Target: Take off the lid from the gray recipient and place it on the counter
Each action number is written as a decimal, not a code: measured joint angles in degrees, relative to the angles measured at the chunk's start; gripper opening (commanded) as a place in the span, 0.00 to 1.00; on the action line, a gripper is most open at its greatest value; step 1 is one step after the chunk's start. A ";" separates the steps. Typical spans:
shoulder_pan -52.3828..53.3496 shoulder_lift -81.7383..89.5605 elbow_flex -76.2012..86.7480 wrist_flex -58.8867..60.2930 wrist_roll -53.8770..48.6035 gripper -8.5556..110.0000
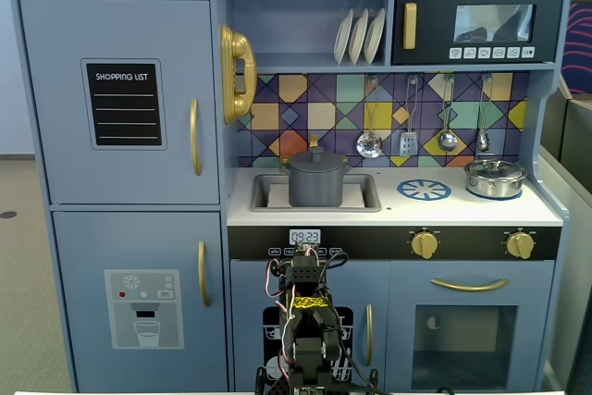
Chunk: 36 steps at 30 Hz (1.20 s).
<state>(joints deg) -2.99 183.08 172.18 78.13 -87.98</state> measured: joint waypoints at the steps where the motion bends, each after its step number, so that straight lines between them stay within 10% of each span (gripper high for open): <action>1: 0.00 0.00 0.00 0.00 0.00 0.16; 36: 2.55 -4.13 -14.06 -5.89 -0.09 0.07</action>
<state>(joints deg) -0.44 178.95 158.12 72.25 -88.07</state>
